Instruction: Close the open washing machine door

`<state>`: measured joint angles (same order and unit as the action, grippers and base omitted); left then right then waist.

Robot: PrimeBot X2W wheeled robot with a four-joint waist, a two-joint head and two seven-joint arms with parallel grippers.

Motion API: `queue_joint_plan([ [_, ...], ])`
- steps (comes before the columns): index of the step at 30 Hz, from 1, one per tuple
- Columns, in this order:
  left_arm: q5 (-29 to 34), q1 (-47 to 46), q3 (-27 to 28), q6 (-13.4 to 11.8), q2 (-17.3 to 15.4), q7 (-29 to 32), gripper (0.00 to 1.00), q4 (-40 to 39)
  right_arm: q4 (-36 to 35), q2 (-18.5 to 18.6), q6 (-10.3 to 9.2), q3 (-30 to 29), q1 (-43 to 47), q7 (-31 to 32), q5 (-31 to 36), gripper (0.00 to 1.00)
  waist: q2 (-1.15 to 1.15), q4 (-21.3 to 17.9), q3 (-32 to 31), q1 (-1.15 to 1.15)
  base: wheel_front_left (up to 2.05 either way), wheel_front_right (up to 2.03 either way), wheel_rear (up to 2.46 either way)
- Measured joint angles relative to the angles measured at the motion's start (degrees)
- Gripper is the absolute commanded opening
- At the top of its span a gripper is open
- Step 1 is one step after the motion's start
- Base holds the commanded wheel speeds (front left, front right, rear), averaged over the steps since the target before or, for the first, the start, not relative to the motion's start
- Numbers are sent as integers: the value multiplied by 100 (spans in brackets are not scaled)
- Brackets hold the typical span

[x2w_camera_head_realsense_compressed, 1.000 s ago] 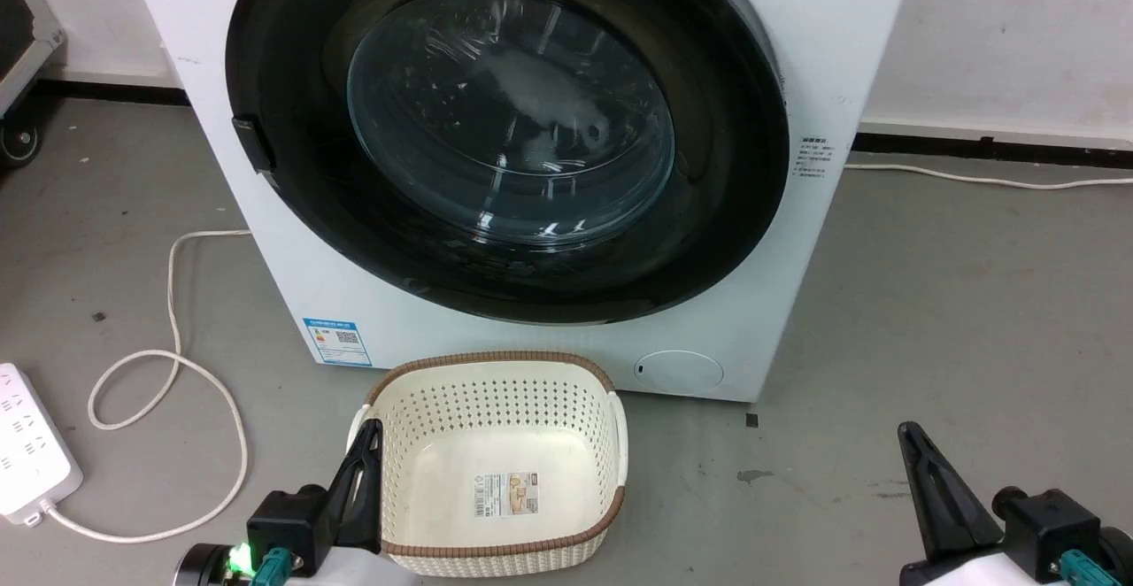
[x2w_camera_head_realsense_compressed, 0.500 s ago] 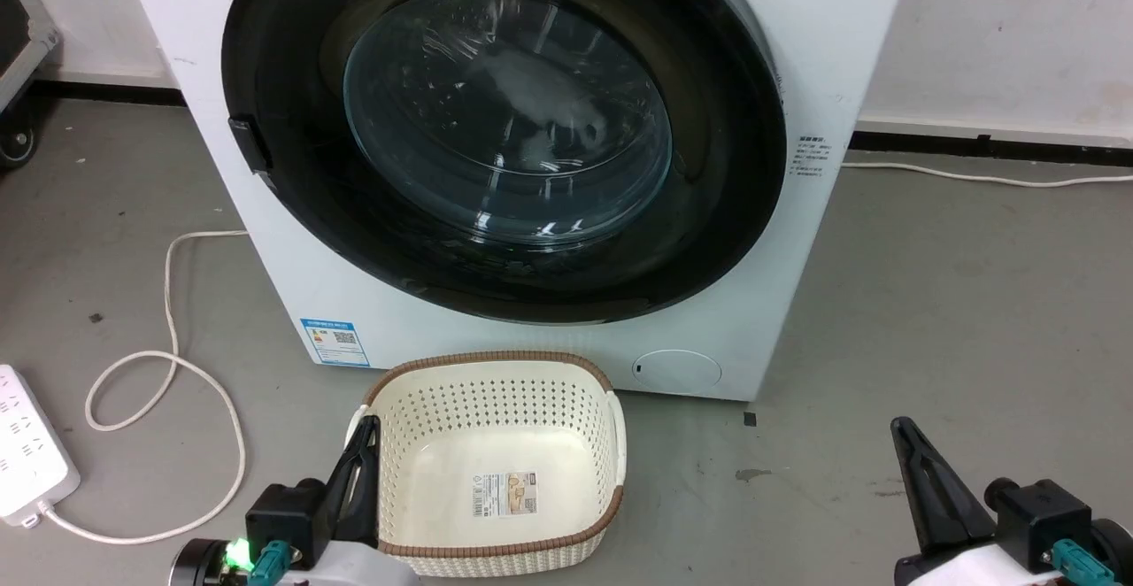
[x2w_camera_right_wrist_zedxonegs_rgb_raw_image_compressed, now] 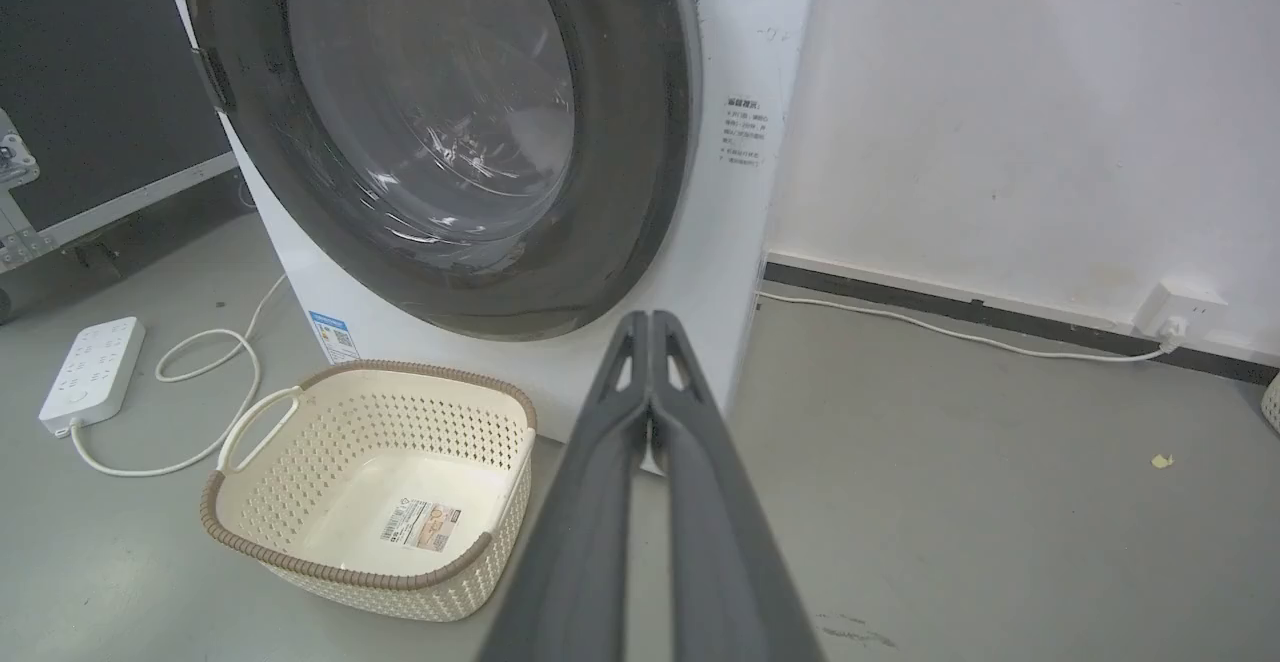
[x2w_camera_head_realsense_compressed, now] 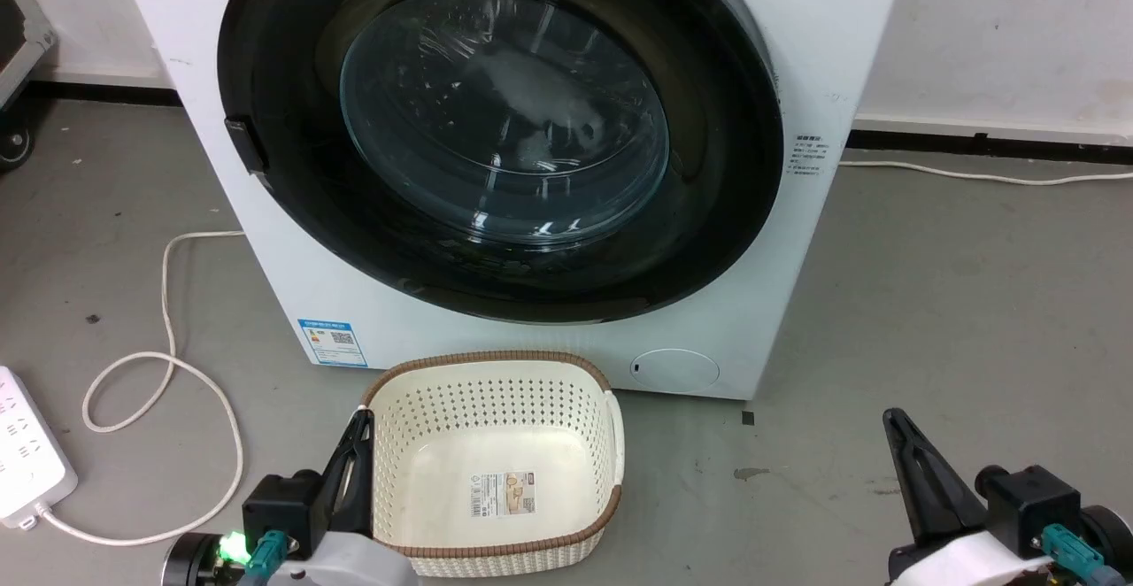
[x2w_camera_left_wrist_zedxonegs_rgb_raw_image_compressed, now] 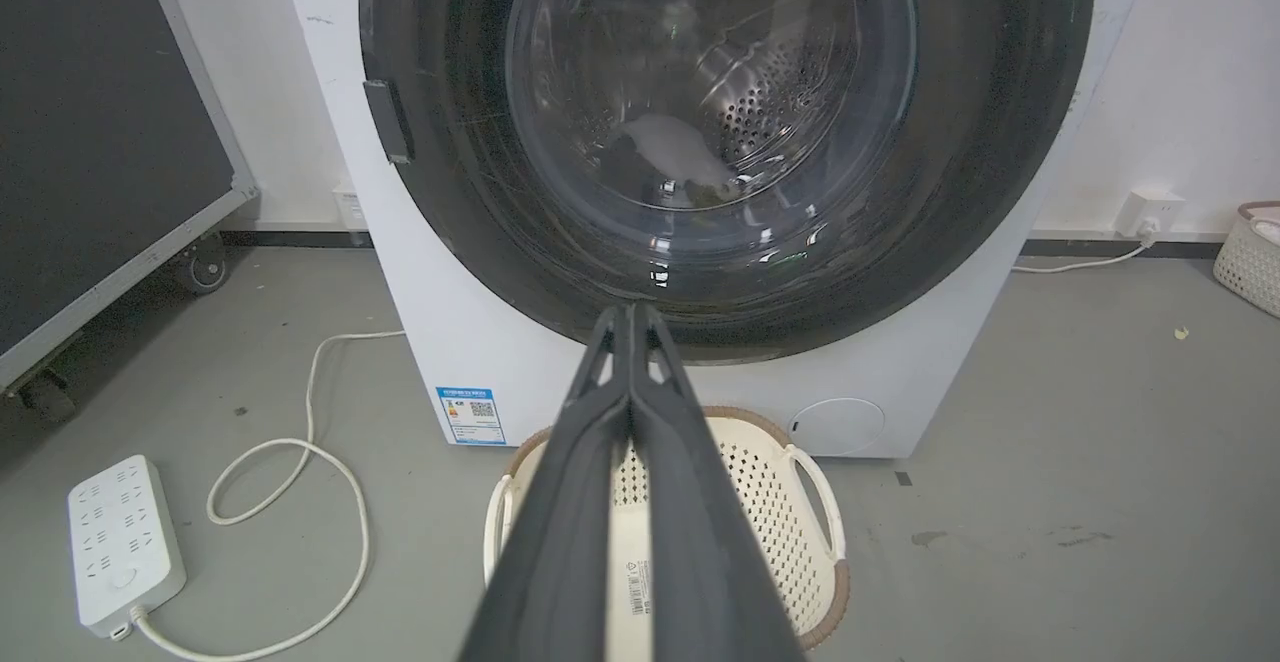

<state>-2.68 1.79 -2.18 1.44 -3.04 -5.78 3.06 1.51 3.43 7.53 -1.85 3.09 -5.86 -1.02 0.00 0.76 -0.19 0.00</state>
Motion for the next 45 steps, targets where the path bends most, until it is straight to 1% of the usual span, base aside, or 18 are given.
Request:
queue_joint_plan([
  [45,210,-74,175,-113,11,495,0,-250,-103,-18,0,162,-217,532,57,0,0,-70,18,0,0,0,0],
])
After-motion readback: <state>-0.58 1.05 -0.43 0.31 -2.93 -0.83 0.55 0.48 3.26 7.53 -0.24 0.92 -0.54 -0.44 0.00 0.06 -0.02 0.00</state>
